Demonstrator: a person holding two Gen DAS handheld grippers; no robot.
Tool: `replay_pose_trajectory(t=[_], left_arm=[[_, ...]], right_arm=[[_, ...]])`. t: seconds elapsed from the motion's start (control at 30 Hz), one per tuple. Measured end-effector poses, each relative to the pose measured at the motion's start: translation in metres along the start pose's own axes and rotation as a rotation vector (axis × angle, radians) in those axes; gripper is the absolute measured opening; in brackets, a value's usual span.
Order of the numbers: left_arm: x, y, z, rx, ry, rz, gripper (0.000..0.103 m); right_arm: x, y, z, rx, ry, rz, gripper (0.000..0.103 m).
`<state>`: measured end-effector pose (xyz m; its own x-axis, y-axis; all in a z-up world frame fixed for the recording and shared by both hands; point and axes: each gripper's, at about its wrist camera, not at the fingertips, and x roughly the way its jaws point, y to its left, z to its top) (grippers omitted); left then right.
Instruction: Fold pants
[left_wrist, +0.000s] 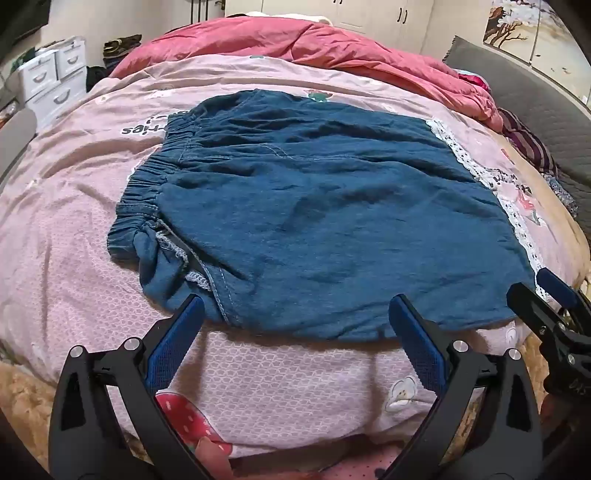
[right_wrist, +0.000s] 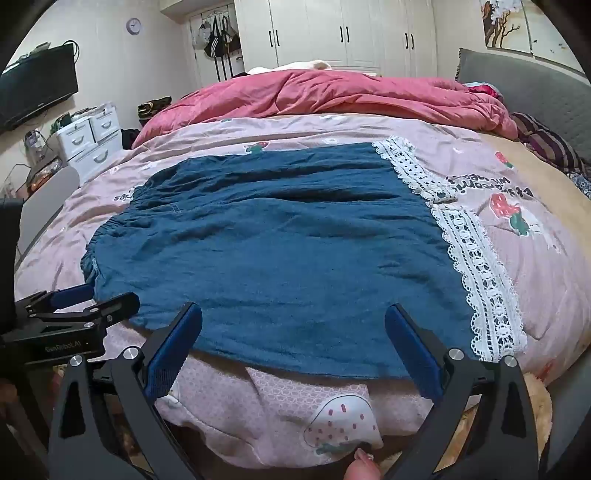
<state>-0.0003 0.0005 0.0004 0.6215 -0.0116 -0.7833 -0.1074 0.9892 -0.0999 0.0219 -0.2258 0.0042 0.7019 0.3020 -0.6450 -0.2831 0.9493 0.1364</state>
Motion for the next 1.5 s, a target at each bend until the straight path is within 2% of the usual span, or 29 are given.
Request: replay_pose_trajectory(t=[0.4, 1.5], left_arm=[[-0.0062, -0.0062, -0.0002, -0.003, -0.012, 0.002, 0.094], [-0.0086, 0.0001, 0.0036, -0.006, -0.016, -0.002, 0.094]], right_arm=[[-0.0043, 0.0044, -0.0011, -0.02, 0.004, -0.035, 0.099], [0.0002, 0.0041, -0.003, -0.011, 0.024, -0.019, 0.099]])
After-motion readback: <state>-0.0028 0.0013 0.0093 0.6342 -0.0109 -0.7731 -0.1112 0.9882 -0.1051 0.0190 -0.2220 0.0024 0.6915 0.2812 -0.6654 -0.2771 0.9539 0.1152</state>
